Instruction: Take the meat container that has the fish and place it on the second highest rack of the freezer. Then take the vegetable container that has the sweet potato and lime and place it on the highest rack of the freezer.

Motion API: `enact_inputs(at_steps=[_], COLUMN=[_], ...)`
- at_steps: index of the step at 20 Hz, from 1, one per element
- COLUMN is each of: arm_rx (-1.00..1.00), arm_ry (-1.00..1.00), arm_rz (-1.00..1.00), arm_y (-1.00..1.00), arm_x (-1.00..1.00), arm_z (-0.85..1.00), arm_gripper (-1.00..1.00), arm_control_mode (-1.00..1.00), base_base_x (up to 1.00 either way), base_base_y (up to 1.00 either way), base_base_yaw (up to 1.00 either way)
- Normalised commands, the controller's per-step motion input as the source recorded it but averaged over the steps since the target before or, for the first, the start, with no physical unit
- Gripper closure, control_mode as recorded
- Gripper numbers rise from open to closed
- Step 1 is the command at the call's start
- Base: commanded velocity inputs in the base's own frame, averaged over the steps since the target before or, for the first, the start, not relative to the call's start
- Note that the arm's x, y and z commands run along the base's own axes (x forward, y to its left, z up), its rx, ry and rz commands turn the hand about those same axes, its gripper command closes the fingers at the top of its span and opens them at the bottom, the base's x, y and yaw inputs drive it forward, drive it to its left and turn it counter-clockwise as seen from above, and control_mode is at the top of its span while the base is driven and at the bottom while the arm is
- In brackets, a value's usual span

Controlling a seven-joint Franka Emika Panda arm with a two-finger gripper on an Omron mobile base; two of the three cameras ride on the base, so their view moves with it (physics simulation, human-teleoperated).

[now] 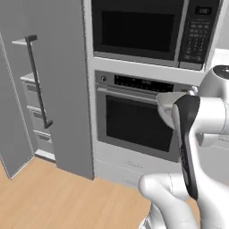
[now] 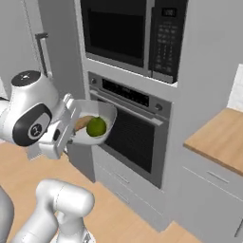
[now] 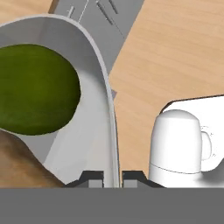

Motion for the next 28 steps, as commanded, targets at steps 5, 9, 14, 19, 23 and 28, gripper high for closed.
enact_inputs(at_steps=[5,9,14,19,23,28], arm_rx=[0.0,0.0,0.0,0.0,0.0,0.0], arm_ry=[0.0,0.0,0.0,0.0,0.0,0.0], arm_rz=[0.0,0.0,0.0,0.0,0.0,0.0], arm_y=[0.0,0.0,0.0,0.0,0.0,0.0], arm_x=[0.0,0.0,0.0,0.0,0.0,0.0], arm_z=[0.0,0.0,0.0,0.0,0.0,0.0], arm_gripper=[1.0,1.0,1.0,1.0,1.0,1.0], arm_control_mode=[1.0,1.0,1.0,1.0,1.0,1.0], base_base_x=[0.38,0.46,0.5,0.78,0.84,0.65], base_base_y=[0.81,0.64,0.59,0.31,0.2,0.1], base_base_yaw=[0.28,0.38,0.33,0.11,0.01,-0.01])
